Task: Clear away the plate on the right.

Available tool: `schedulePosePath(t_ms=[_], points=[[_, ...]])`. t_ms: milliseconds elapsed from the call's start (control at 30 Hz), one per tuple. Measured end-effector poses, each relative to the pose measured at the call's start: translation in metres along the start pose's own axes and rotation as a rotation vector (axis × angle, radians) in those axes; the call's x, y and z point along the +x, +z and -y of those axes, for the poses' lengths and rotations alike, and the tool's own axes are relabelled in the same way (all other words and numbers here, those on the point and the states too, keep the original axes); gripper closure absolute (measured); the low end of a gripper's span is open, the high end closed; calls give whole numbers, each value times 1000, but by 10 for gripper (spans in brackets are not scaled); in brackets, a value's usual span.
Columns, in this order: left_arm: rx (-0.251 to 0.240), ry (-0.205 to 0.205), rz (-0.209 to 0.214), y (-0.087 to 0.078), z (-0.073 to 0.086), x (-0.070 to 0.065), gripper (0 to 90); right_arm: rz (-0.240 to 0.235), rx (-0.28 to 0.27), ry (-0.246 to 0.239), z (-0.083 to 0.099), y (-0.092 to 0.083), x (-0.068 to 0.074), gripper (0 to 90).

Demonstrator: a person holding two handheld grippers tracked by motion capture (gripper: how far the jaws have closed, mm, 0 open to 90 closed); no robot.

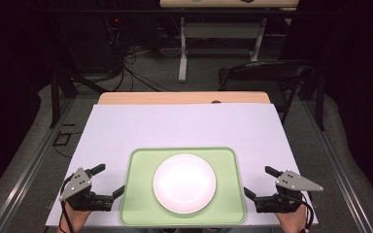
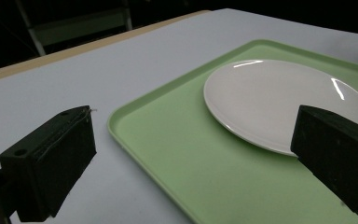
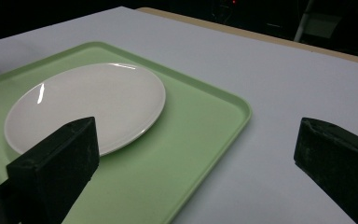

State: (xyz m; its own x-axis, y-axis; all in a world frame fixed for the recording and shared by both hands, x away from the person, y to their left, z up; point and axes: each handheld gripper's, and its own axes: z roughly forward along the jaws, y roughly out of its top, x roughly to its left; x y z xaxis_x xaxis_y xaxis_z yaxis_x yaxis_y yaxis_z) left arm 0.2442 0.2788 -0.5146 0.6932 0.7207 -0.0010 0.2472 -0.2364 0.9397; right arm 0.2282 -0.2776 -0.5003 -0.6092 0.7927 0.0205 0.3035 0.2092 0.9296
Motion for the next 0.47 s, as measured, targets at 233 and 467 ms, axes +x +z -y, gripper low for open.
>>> schedulePosePath(t_ms=[233, 467], points=[[-34, -17, -18, -15, 11, 4, 0, 12, -52, -12, 10, -17, 0, 0], [-53, -12, -36, -19, 18, 8, 0, 20, -54, -11, 16, -18, -2, 0]])
